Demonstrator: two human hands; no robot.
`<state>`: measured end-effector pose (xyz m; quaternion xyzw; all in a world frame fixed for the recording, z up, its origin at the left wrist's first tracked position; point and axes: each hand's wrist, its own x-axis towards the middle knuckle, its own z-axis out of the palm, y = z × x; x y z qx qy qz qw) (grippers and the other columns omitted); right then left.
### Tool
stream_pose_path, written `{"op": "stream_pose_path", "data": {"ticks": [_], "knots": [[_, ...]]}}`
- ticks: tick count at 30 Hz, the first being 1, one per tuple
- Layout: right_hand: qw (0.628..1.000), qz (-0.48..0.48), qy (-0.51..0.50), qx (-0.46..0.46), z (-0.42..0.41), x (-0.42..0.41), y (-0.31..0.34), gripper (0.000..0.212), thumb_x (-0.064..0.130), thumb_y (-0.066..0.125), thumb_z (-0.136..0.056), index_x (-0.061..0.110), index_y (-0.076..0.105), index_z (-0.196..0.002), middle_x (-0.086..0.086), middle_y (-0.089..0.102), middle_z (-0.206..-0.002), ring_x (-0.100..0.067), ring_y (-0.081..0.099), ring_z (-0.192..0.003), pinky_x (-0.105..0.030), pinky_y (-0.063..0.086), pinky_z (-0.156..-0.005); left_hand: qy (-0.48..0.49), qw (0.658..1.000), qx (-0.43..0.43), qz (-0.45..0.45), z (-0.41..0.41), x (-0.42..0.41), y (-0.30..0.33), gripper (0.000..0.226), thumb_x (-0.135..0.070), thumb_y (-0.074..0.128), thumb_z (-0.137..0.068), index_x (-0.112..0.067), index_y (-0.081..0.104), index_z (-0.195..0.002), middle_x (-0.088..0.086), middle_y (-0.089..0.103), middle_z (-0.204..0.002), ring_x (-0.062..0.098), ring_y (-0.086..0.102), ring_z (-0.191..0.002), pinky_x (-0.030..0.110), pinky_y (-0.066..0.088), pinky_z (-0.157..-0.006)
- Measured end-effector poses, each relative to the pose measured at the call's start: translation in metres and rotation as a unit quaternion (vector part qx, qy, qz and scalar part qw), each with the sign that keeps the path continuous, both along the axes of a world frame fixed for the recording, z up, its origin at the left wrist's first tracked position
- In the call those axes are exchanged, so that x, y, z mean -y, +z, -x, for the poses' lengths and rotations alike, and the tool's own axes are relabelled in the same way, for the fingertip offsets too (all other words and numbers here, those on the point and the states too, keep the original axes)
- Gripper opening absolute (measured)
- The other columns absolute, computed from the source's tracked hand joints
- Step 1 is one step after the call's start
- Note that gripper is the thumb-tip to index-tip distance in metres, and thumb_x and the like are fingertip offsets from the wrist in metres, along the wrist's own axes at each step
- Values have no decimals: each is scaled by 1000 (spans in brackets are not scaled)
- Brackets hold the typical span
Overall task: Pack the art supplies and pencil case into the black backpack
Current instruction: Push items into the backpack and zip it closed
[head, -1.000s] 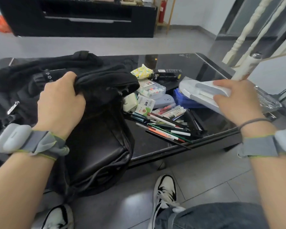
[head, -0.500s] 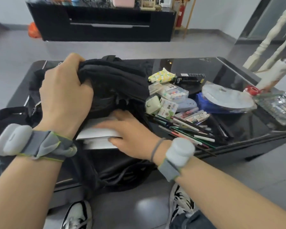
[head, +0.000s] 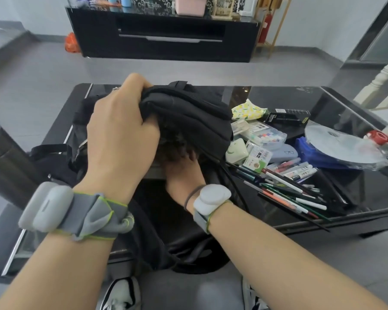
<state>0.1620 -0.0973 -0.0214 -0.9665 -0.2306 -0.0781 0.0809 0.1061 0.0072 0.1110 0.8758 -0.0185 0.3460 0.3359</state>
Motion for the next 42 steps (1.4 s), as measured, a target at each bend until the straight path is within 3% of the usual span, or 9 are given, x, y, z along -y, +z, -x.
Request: {"op": "stream_pose_path", "data": {"ticks": [6, 11, 18, 24, 27, 30, 33, 36, 42], "knots": [[999, 31, 32, -13, 0, -2, -1, 83, 21, 67, -69, 16, 35, -145, -15, 38, -141, -39, 35, -127, -49, 33, -105, -4, 1000, 2, -2, 0, 2, -3, 28, -16, 42, -78, -15, 59, -100, -14, 49, -74, 23, 48, -77, 36, 37, -68], [997, 33, 66, 3, -14, 6, -4, 67, 3, 54, -85, 15, 37, -148, -18, 35, -147, -43, 34, -129, -52, 38, -103, -11, 1000, 7, 3, -3, 3, -3, 25, -13, 44, -79, -15, 59, -99, -13, 52, -74, 21, 49, -74, 33, 35, -66], [996, 71, 33, -48, -7, -7, 23, 54, 14, 53, -88, 15, 45, -141, -14, 45, -142, -40, 39, -131, -52, 41, -101, -9, 1000, 5, 11, -13, 3, -5, 24, -7, 47, -80, -17, 59, -98, -2, 59, -78, 28, 53, -77, 45, 45, -67], [978, -41, -7, -206, -25, 54, 85, 25, 21, 50, -97, 9, 62, -116, -17, 64, -121, -33, 55, -118, -30, 39, -100, 14, 999, -17, 31, -29, 6, -11, 22, -2, 51, -86, -16, 60, -101, 2, 62, -84, 32, 54, -83, 45, 44, -69], [910, -8, -10, -415, -41, 93, 88, 25, 9, 56, -93, 5, 64, -116, -15, 69, -93, -29, 63, -84, -34, 50, -72, 16, 999, -37, 29, -40, 14, -19, 20, -5, 51, -88, -15, 59, -104, 5, 64, -89, 34, 57, -86, 45, 46, -74], [835, -44, -54, -545, -52, 132, 93, 24, 4, 59, -91, 4, 65, -114, -13, 73, -94, -21, 68, -80, -32, 54, -74, 44, 996, -48, 63, -46, 12, -26, 16, -5, 49, -90, -14, 57, -101, 8, 63, -87, 35, 56, -84, 41, 43, -72], [917, -159, -188, -315, -97, 164, 86, 17, 2, 52, -91, 4, 69, -95, -12, 74, -86, -26, 69, -75, -34, 57, -67, 58, 993, -58, 89, -53, 13, -27, 15, -3, 48, -89, -14, 56, -97, 6, 60, -82, 33, 52, -78, 34, 35, -68], [963, -100, -249, -31, -145, 173, 67, 40, 3, 47, -84, 14, 58, -121, -14, 60, -112, -35, 56, -100, -37, 47, -82, 63, 993, -66, 80, -58, 19, -28, 17, -2, 49, -88, -15, 56, -97, 6, 60, -81, 34, 52, -79, 35, 35, -69], [964, 167, -201, -58, -211, 196, 36, 58, 15, 55, -84, 23, 40, -139, -14, 51, -130, -42, 53, -112, -46, 49, -83, 77, 993, -49, 73, -61, 15, -29, 12, -2, 49, -88, -12, 54, -91, -3, 54, -72, 27, 47, -73, 28, 25, -62]]}}
